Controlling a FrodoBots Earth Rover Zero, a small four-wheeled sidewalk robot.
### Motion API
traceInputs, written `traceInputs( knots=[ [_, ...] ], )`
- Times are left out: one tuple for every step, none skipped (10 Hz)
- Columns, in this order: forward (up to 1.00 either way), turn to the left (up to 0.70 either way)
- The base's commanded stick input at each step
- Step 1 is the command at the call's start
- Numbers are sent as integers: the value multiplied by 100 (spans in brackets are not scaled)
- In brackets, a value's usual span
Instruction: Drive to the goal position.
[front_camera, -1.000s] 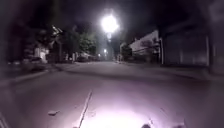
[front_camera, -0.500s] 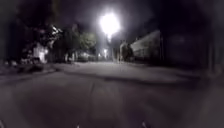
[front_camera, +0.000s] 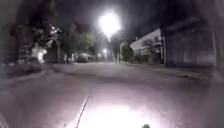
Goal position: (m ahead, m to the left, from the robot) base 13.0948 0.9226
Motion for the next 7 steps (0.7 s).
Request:
traceInputs(
  knots=[
    [50,0],
    [50,0],
    [50,0],
    [50,0],
    [50,0],
    [50,0],
    [50,0]
  ],
)
